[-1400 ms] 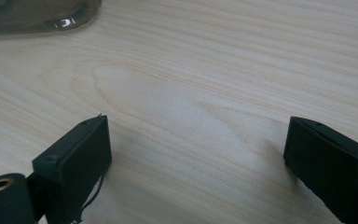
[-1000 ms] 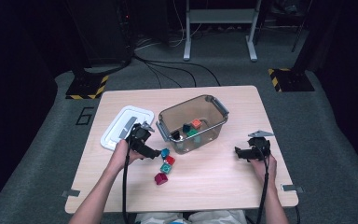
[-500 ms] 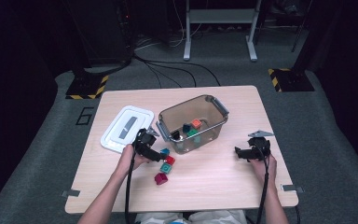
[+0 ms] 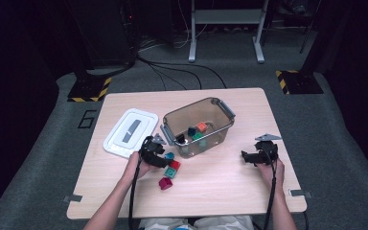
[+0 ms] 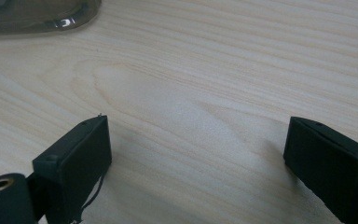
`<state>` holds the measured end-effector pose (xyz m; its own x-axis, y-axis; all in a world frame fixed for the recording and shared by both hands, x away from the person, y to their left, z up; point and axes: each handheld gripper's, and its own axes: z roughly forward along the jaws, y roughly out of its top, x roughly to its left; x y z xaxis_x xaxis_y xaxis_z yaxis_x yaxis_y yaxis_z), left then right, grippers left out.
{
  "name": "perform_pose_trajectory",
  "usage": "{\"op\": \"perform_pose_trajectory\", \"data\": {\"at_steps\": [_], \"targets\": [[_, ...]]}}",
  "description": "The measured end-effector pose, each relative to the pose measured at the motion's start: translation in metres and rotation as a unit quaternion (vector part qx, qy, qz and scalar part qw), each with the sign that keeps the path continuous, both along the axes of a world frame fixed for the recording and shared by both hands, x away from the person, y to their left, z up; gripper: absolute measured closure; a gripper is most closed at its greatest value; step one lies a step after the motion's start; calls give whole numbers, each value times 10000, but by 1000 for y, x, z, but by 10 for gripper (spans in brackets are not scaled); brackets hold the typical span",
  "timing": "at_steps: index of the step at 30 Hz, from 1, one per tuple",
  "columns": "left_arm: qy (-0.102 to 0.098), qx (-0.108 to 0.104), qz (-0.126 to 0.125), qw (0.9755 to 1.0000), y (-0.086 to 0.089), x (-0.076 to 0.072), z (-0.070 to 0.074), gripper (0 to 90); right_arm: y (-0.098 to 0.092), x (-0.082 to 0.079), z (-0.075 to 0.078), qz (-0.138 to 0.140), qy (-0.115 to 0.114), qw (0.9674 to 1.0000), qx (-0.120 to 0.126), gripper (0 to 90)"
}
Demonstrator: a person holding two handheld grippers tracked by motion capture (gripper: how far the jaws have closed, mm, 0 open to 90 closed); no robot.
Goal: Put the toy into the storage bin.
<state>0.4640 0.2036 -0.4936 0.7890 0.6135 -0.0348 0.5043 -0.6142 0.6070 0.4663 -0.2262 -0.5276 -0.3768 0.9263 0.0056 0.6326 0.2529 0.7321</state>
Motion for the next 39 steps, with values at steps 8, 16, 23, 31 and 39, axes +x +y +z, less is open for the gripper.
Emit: {"op": "perform_pose_trajectory", "data": {"at_steps": [8,16,23,31,39], "targets": [[-87,-79,-48,9999,1,-5,-6,560,0,0,0,-4,3,10000,5,69],[-154,-138,-40,9998,7,-7,-5,584,0,0,0,-5,3,10000,4,69],[-209,-152,30,9997,17,-11,0,585,0,0,0,13,-10,10000,-10,69],[-256,-119,136,9995,32,-15,12,586,0,0,0,-6,3,10000,3,69],[-334,-83,221,9992,44,-17,26,586,0,0,0,12,-9,10000,-10,70]]}}
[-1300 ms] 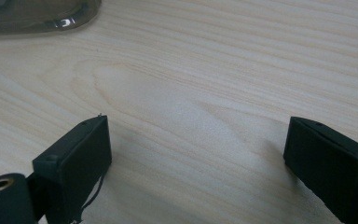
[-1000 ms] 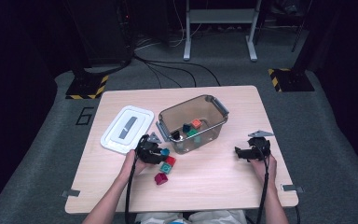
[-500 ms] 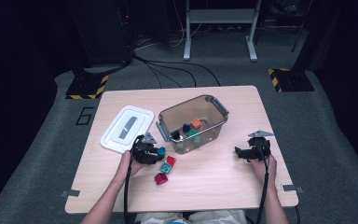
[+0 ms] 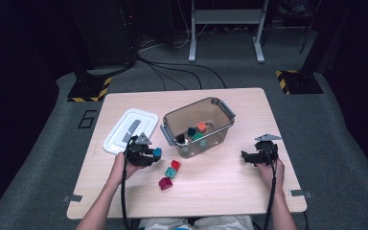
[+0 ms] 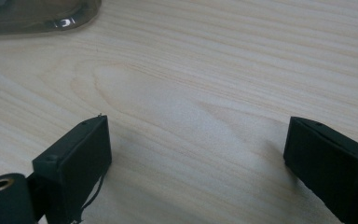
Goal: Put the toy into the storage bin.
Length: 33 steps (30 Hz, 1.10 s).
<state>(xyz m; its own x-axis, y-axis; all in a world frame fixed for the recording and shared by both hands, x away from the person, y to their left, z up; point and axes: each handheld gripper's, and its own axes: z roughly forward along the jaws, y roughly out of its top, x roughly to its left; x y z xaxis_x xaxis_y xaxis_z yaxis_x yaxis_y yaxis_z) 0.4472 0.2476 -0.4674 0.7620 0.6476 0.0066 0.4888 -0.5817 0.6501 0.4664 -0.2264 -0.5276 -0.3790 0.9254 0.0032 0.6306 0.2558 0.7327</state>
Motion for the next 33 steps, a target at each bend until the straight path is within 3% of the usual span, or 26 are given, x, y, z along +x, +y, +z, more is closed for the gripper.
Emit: {"op": "perform_pose_trajectory", "data": {"at_steps": [17,33], "targets": [[-145,143,-93,9998,7,5,51,586,0,0,0,-14,11,10000,12,69],[-226,323,-238,9989,-4,19,90,587,0,0,0,-15,12,10000,13,69]]}}
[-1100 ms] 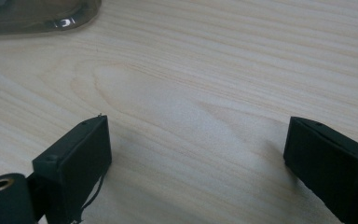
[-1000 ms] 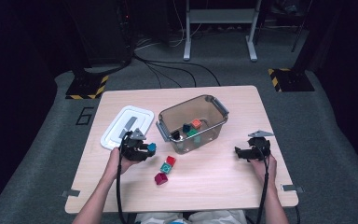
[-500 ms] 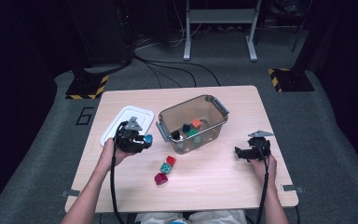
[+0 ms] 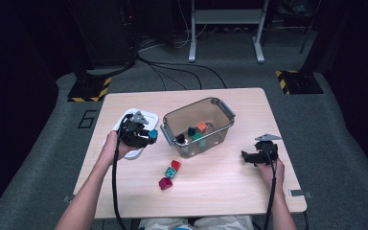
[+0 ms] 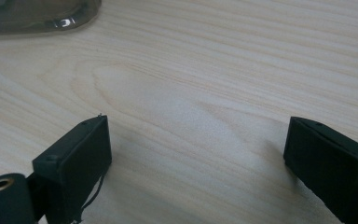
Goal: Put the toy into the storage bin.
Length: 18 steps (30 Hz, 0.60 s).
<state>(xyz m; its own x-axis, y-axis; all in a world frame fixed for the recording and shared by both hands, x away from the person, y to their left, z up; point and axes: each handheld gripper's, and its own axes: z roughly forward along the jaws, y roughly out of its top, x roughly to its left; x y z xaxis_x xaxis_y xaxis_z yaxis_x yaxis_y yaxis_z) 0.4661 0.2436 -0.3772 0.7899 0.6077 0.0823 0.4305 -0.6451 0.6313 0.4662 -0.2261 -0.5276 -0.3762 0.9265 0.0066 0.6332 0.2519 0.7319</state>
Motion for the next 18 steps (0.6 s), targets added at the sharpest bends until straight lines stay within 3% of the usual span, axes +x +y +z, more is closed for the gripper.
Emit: {"op": "perform_pose_trajectory", "data": {"at_steps": [18], "targets": [[-89,176,-137,9997,-18,17,39,586,0,0,0,1,-1,10000,-1,70]]}}
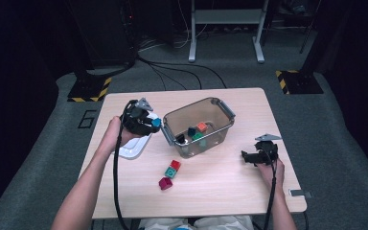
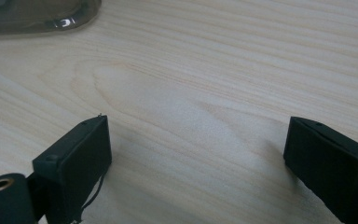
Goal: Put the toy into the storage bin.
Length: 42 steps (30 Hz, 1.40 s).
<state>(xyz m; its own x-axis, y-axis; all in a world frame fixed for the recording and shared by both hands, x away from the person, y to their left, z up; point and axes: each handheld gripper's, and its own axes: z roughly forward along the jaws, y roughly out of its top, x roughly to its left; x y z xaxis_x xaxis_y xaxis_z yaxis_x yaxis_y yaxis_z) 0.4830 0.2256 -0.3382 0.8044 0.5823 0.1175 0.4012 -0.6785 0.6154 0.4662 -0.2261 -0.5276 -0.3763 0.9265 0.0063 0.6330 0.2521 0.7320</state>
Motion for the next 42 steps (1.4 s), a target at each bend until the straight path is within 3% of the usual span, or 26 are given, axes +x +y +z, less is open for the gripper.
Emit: {"op": "perform_pose_trajectory", "data": {"at_steps": [9,20,31,42], "targets": [[-45,74,-78,9999,-14,12,17,586,0,0,0,0,1,10000,0,69],[-5,239,-232,9994,-33,28,27,586,0,0,0,-1,1,10000,2,70],[24,347,-350,9988,-56,42,30,586,0,0,0,-1,2,10000,1,69],[150,424,-448,9980,-83,57,21,586,0,0,0,1,2,10000,5,69]]}}
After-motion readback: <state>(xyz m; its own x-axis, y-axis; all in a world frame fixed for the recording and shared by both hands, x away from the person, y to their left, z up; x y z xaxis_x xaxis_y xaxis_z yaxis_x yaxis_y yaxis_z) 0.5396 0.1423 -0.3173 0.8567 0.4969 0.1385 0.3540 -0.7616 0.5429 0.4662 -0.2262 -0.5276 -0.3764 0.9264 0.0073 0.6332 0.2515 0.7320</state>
